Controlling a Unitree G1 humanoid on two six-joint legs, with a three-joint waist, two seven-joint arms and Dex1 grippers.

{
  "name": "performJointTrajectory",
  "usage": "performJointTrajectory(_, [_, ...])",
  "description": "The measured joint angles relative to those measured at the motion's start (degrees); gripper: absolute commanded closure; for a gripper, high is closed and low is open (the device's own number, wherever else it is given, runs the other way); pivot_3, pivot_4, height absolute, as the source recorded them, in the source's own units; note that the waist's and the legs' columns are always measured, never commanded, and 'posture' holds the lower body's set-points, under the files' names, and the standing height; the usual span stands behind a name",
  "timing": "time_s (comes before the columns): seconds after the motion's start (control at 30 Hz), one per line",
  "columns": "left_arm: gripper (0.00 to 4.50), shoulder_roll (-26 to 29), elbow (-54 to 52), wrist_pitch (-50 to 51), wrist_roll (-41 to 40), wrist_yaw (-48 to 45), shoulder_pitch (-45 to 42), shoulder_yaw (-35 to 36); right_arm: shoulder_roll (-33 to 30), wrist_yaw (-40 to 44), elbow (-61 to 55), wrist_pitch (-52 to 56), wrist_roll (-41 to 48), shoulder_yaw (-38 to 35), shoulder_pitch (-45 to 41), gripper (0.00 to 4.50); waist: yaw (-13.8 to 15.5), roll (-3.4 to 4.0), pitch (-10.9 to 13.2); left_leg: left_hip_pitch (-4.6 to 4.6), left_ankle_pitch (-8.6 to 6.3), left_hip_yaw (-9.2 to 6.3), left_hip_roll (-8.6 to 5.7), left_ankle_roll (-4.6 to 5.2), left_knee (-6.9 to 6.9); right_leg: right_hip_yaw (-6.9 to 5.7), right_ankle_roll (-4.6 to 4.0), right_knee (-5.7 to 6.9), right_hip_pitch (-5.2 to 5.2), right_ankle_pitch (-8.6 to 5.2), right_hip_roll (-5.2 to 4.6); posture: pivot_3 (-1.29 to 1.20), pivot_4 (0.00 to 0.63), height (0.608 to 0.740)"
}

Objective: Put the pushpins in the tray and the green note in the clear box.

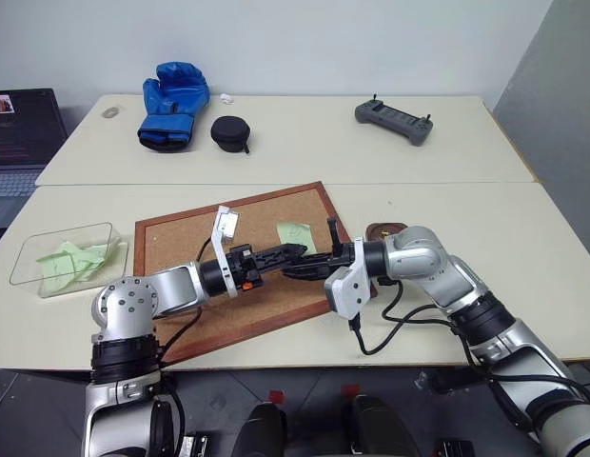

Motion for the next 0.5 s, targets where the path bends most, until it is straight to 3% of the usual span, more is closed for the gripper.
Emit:
performJointTrajectory(0.37, [4.36,0.14,0.71,-1.53,0.86,-1.05,-0.49,-0.39,0.17,-0.24,0.01,-0.27,-0.01,0.0,-0.05,4.5,0.1,0.0,0.0,0.0,0.0,0.0,0.0,0.0,0.0,-0.01,0.0,0.0,0.0,0.0,-0.01,0.0,0.15,0.74])
performJointTrajectory(0.5, [4.49,0.77,0.04,-2.16,1.85,-2.36,0.25,-1.14,0.09,-0.31,0.41,0.07,0.0,-0.01,-0.08,4.5,0.11,0.0,0.0,0.0,0.0,0.0,0.0,0.0,0.0,0.0,0.0,0.0,0.0,0.0,-0.01,0.0,0.15,0.74])
